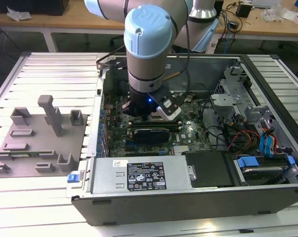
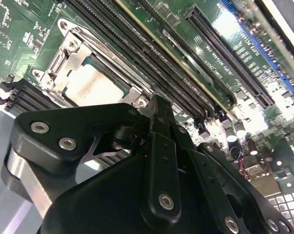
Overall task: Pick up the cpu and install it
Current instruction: 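Install the second cpu locking lever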
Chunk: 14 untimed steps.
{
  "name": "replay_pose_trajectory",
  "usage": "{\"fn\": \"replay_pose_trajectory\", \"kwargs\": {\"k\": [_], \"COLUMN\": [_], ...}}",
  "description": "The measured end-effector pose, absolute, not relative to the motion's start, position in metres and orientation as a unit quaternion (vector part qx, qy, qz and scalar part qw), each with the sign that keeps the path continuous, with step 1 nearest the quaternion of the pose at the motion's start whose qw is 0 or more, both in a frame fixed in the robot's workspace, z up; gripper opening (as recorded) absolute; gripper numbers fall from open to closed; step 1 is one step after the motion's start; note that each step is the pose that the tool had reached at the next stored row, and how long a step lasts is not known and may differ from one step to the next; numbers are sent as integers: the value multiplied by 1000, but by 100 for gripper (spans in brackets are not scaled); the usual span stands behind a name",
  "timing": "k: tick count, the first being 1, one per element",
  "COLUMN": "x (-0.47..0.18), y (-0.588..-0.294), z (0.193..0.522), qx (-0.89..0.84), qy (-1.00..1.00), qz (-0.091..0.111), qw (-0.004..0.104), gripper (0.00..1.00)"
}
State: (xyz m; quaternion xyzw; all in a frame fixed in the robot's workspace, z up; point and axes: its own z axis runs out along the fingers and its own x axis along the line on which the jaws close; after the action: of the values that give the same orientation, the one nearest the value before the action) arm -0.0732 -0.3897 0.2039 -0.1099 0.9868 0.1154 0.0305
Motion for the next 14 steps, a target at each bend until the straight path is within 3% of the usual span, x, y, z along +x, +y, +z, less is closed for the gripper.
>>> {"fn": "replay_pose_trajectory", "kwargs": {"k": [8,14], "x": [-73,-73], "y": [-394,-394], "z": [202,231], "qx": [-105,-105], "qy": [986,986], "qz": [128,127], "qw": [32,32], "gripper": [11,11]}}
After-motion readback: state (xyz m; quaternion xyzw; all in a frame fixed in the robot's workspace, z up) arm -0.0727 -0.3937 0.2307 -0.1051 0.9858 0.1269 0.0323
